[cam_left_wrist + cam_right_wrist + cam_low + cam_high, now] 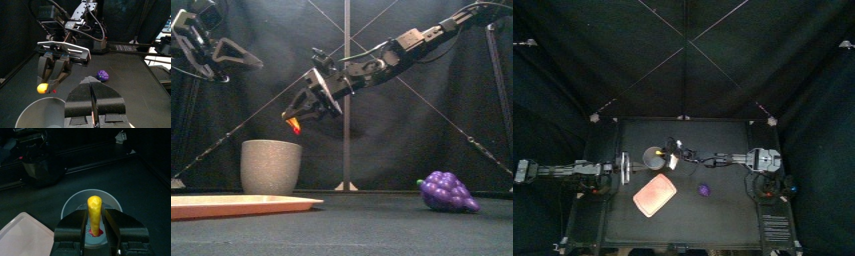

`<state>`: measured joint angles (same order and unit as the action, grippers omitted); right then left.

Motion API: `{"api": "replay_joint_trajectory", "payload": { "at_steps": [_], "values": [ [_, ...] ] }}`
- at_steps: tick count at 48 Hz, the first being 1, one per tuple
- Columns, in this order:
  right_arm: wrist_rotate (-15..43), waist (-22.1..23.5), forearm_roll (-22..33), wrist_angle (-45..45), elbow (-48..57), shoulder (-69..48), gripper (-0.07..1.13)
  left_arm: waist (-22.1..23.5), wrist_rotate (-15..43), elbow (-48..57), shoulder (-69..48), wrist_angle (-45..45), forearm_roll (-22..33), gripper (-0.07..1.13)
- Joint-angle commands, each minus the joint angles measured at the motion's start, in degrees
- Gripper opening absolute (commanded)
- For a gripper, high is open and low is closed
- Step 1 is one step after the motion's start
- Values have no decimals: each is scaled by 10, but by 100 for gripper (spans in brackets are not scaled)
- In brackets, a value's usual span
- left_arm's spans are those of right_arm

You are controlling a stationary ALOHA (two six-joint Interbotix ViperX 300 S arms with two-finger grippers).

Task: Pick the shrimp then place it in the grey bowl
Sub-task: Drop shrimp in the grey bowl and return to neutral

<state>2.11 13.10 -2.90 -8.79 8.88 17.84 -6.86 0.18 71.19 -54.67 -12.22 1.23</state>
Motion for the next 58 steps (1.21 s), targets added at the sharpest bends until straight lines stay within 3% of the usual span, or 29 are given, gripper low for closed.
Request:
{"api": "replay_joint_trajectory", "payload": {
  "at_steps": [1,17,35,58],
  "values": [
    [2,-5,1,-6,-34,-4,62,-1,1,-6,3,-5,1,-1],
    [2,-7,1,-7,-44,2,88,-1,1,-3,3,-5,1,-1],
    [2,-6,1,-17,25,-33,89,-1,0,0,3,-5,1,-1],
    [2,-37,15,-142,214,-167,89,-1,1,-1,3,-5,1,-1]
  ]
}}
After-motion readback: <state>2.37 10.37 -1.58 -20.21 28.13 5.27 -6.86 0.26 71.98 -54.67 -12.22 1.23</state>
